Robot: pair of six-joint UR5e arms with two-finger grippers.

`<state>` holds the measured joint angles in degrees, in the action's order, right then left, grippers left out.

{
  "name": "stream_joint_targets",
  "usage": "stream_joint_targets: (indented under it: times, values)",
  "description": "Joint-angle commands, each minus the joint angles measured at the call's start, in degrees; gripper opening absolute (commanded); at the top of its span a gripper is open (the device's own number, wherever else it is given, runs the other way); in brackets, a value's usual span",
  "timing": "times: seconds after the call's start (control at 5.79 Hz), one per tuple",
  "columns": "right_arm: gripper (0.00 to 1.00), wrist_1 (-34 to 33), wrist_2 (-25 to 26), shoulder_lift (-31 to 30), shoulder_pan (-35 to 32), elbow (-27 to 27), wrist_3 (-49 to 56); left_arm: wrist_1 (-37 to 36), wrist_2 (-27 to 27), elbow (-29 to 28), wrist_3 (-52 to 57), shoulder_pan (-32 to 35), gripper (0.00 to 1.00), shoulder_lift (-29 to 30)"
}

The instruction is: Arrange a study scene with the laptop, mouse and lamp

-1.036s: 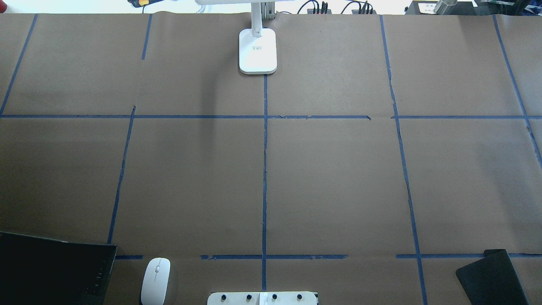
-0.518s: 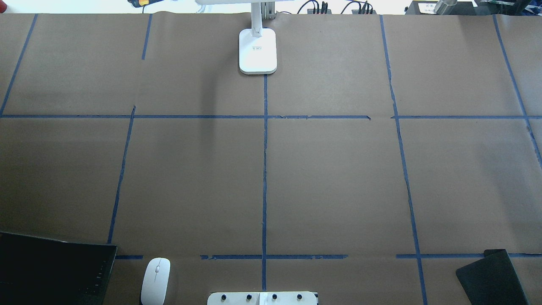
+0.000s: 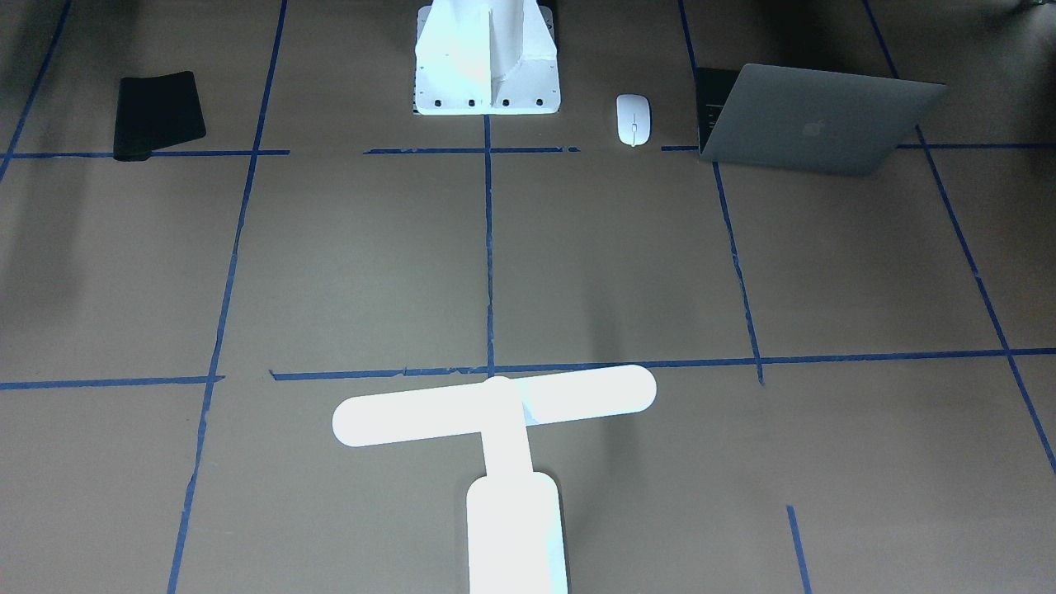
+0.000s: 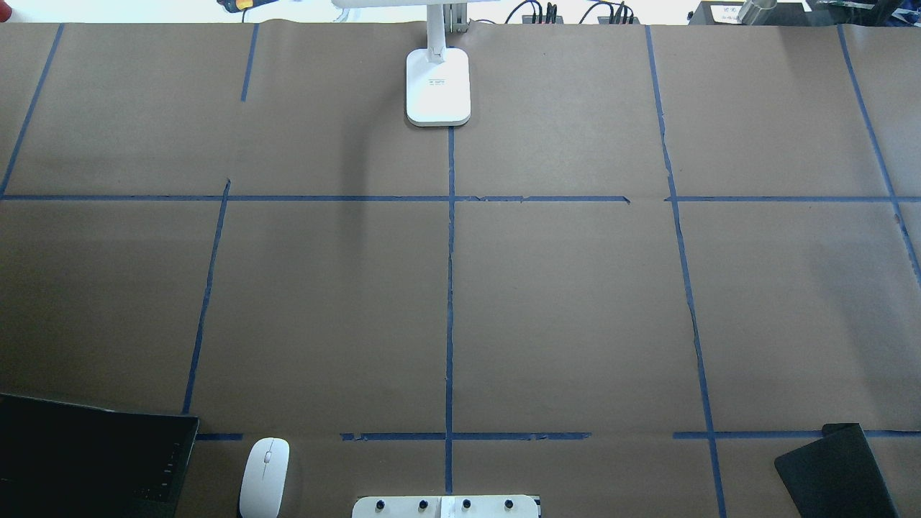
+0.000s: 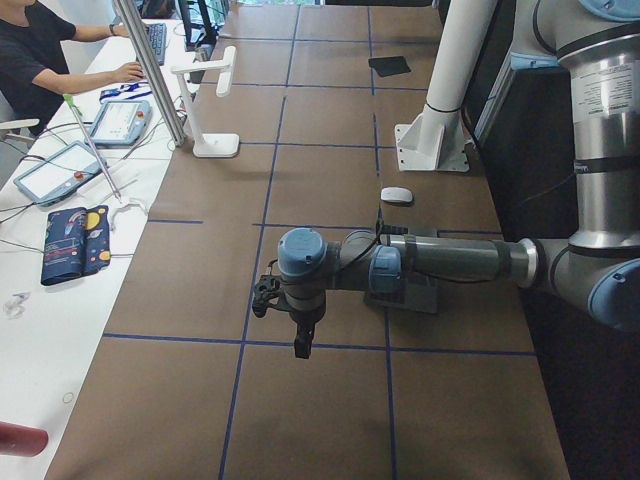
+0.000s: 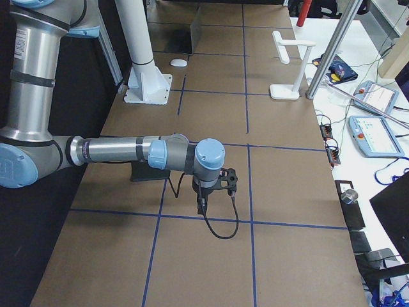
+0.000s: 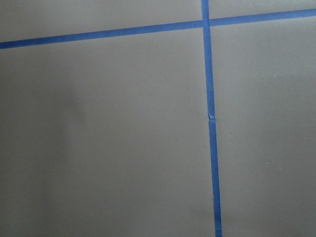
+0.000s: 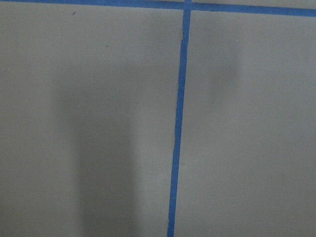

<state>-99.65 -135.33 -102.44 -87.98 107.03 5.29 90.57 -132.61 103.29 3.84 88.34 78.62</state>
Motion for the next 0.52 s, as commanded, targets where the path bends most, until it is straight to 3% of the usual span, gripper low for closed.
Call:
stream_joint_targets:
  times: [0.0,0.17,0.35]
  values:
    - [1.00,-0.02,-1.50,-0.04,0.00,0.19,0.24,1.10,-5.44,6.44,-7.20,-0.79,1.00,-3.37]
    - [1.00,-0.02,-2.04,-0.04,0.00,0.11,0.42,0.49,-5.64,10.92,-10.92,-5.23,1.00,-4.17]
    - [1.00,0.07,-2.13,-0.04,0.00,0.19,0.59,0.66,-5.55,14.71,-21.92,-8.67,1.00,-5.31]
